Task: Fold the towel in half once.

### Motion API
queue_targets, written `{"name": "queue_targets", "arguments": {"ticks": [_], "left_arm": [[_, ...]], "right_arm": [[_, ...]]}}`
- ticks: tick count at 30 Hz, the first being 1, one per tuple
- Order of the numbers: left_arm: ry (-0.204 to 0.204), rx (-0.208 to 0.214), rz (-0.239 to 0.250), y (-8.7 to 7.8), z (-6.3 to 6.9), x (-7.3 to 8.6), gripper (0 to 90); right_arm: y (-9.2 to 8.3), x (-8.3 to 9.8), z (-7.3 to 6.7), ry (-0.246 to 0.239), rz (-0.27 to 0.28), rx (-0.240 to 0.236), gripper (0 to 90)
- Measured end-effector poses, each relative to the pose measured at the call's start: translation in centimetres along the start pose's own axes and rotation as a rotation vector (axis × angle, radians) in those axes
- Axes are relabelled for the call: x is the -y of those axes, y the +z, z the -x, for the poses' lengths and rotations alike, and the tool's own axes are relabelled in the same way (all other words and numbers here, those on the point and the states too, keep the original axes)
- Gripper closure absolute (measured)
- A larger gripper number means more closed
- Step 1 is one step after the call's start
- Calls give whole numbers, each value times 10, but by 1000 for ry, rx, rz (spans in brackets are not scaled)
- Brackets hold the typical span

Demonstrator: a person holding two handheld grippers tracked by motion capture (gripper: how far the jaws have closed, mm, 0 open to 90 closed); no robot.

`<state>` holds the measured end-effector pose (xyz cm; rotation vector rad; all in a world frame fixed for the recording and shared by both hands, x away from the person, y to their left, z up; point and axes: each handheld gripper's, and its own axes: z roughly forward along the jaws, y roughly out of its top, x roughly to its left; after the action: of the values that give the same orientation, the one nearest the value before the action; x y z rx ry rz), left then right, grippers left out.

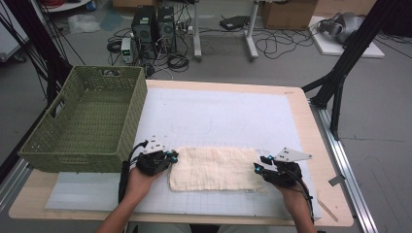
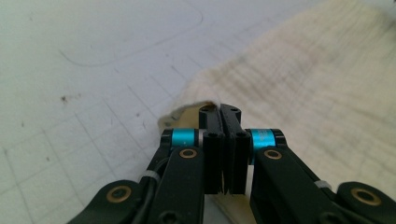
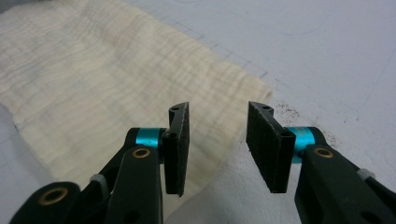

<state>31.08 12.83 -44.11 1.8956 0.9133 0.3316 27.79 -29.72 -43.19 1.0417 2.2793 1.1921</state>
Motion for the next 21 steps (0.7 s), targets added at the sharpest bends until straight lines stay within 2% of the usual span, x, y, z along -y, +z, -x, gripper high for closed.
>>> {"name": "queue_targets", "arguments": {"ticks": [4,5,8,9,12,14,16,19,21], "left_arm": [[-43,-27,22,-2,-12,-1,875],[-50,-39,15,0,-15,0,875],[-40,-70,-1,7,-18,1,875],[-55,-69,-2,8,-21,2,875],[-61,-76,-6,9,-22,2,876],[-69,-104,-16,10,-22,1,878],[-78,-123,-22,11,-23,0,879],[-69,-125,-5,12,-24,-7,880],[-61,-132,-18,15,-24,-10,880]], "right_arm": [[3,0,-2,1,-5,-1,588],[4,-1,-3,0,-10,2,582],[11,0,-3,12,-40,8,577],[14,1,-4,2,-53,5,587],[22,3,-6,-16,-103,19,656],[23,2,-6,-15,-106,2,760],[23,1,-7,-36,-108,25,836],[20,-2,-9,-58,-93,62,855],[19,-2,-8,-43,-79,68,854]]}}
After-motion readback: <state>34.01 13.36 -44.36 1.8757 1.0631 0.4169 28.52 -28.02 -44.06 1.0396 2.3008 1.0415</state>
